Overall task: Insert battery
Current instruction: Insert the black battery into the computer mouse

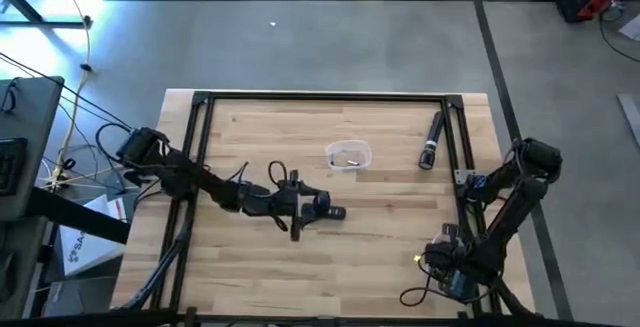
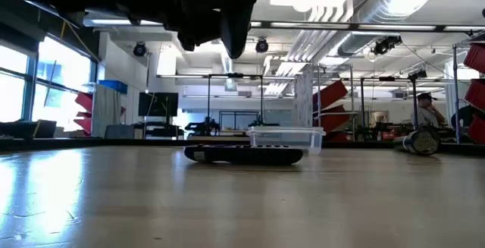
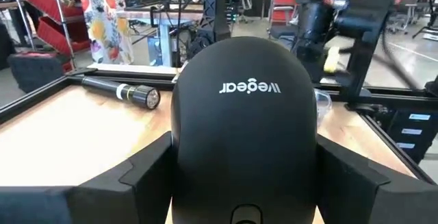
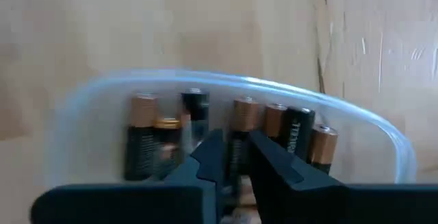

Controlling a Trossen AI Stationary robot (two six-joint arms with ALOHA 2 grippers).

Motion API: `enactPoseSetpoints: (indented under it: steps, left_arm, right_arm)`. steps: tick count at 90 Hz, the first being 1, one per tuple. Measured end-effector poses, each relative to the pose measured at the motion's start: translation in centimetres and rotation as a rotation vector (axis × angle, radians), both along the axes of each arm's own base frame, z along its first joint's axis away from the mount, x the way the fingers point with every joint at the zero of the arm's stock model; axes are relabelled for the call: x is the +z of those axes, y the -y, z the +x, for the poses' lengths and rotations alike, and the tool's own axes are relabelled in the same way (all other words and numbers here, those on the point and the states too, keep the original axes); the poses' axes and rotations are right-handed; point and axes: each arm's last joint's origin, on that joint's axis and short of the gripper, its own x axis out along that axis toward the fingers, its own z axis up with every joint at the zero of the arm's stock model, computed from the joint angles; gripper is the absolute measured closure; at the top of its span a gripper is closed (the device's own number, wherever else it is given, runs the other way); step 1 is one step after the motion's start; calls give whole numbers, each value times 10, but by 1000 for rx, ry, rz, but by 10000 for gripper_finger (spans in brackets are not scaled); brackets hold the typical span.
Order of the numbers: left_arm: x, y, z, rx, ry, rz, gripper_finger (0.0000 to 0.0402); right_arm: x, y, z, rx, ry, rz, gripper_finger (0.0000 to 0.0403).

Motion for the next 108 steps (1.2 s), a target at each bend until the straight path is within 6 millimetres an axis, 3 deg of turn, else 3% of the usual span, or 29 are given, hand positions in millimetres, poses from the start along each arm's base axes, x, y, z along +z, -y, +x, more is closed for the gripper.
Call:
enactPoseSetpoints:
  steps: [10, 25, 60, 90, 108]
  left_arm:
    - [0, 2, -1, -5, -2, 1, 150]
    - [-1, 3, -1, -9, -8, -12, 150]
    - [-1, 2, -1, -8, -9, -11, 150]
    - [-1, -1, 0, -19, -9, -19, 150]
    - [-15, -13, -6, -13, -47, -91, 150]
  right_arm:
    - [-14, 6, -3, -20, -4, 54, 335]
    - [-19, 8, -3, -12, -4, 74, 335]
    - [-18, 11, 0, -25, 3, 52, 390]
    - [17, 20, -1, -98, 84, 16, 399]
    - [35, 27, -4, -103, 127, 66, 400]
